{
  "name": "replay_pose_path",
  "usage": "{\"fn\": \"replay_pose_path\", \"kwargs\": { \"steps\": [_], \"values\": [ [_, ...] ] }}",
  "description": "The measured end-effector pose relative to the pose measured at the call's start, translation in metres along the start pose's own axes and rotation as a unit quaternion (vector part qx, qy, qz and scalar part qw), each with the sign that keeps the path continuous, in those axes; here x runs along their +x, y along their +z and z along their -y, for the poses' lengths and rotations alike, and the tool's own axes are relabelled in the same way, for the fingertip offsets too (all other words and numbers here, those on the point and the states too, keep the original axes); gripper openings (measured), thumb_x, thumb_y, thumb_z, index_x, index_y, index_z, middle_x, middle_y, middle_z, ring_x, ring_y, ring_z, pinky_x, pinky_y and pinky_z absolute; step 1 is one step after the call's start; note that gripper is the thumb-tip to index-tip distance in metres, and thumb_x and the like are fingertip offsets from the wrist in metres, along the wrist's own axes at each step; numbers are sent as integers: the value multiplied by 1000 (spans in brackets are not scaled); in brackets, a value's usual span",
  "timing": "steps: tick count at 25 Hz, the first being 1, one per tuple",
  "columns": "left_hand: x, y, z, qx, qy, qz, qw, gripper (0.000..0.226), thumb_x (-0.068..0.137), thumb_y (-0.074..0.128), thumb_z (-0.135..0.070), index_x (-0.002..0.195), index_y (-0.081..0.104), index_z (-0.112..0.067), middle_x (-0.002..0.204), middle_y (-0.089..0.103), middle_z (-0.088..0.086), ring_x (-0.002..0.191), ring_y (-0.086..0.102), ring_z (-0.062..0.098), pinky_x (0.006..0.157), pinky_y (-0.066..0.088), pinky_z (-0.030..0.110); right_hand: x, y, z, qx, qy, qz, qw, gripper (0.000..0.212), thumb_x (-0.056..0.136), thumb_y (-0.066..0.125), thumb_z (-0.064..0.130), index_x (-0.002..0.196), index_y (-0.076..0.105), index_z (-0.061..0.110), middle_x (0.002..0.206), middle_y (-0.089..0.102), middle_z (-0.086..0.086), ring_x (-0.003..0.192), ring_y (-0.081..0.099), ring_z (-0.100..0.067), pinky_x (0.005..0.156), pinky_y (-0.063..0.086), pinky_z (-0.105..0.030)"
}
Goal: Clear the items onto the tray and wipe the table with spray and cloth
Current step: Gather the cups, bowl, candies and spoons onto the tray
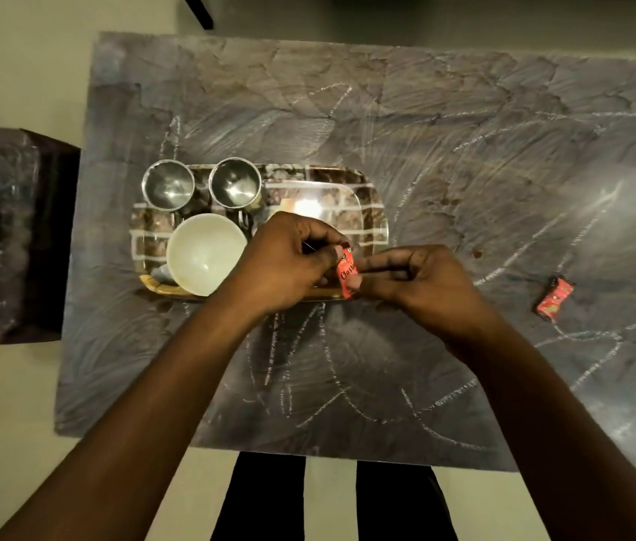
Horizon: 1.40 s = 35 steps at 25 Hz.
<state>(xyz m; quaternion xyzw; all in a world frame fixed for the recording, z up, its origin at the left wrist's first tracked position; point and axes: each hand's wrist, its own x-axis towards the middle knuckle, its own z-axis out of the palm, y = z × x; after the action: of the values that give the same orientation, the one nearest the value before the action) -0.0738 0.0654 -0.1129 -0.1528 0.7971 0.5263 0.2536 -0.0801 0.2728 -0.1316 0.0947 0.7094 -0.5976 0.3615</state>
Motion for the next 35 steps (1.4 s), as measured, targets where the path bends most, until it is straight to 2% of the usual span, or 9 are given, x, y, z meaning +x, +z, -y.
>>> {"fn": "replay_pose_path", "kwargs": {
  "steps": [4, 7, 10, 13, 15, 18, 22, 28, 35],
  "values": [
    [1, -13, 8, 14, -9, -81, 997, 25, 103, 73, -10, 126, 82, -19, 105, 82, -6, 88, 83, 19, 86, 70, 45, 23, 34, 12, 0, -18, -21, 1000, 6, 90, 84, 10, 92, 83, 5, 76, 81, -6, 61, 73, -8, 56, 54, -16],
    [-5, 2, 18, -87, -71, -187, 976, 51, 106, 67, -11, 155, 61, -22, 136, 74, -6, 107, 73, 3, 100, 64, 33, 50, 44, 22, -20, -14, -79, 997, 9, 93, 82, 13, 90, 81, 5, 68, 77, -1, 53, 69, -7, 50, 53, -20],
    [-21, 30, 20, -191, -125, -154, 961, 63, 111, 59, -10, 170, 40, -22, 169, 51, 3, 138, 54, 9, 114, 47, 31, 84, 52, 32, -93, -14, -114, 989, 7, 96, 79, 14, 95, 82, 8, 79, 81, -5, 71, 78, -16, 68, 65, -35],
    [-19, 42, 29, -241, -145, -151, 948, 65, 112, 58, -8, 171, 35, -17, 169, 48, 18, 154, 50, 33, 125, 46, 47, 110, 59, 36, -155, -12, -114, 981, 6, 95, 78, 15, 94, 82, 11, 87, 81, -7, 84, 80, -23, 88, 66, -48],
    [-12, 40, 32, -240, -145, -158, 947, 65, 111, 58, -7, 171, 37, -19, 161, 57, 9, 146, 57, 31, 123, 48, 52, 117, 65, 36, -170, -10, -104, 980, 7, 93, 80, 15, 87, 81, 16, 84, 81, -5, 82, 80, -21, 89, 66, -49],
    [-6, 35, 30, -234, -135, -152, 951, 65, 110, 58, -8, 170, 39, -24, 141, 52, -23, 133, 56, 6, 118, 49, 39, 123, 71, 36, -168, -2, -108, 980, 19, 92, 81, 15, 77, 75, 23, 80, 79, -4, 80, 80, -23, 86, 66, -51],
    [1, 33, 34, -224, -136, -150, 953, 67, 109, 58, -8, 171, 38, -25, 132, 48, -33, 122, 54, -4, 114, 48, 36, 128, 77, 39, -160, -8, -125, 979, 17, 93, 81, 14, 78, 76, 19, 76, 79, -6, 75, 80, -29, 78, 67, -52],
    [4, 33, 32, -242, -126, -137, 952, 72, 108, 57, -13, 174, 31, -27, 172, 46, 3, 149, 51, 16, 126, 46, 47, 124, 81, 43, -186, -26, -158, 970, 6, 93, 78, 12, 87, 80, 10, 75, 79, -3, 71, 79, -20, 77, 67, -44],
    [6, 40, 22, -216, -117, -173, 954, 63, 108, 57, -6, 167, 44, -22, 148, 56, -6, 111, 62, 3, 115, 56, 49, 96, 55, 40, -132, -33, -150, 979, 1, 91, 78, 17, 91, 78, 17, 80, 81, -3, 79, 81, -19, 85, 67, -49]
  ]
}}
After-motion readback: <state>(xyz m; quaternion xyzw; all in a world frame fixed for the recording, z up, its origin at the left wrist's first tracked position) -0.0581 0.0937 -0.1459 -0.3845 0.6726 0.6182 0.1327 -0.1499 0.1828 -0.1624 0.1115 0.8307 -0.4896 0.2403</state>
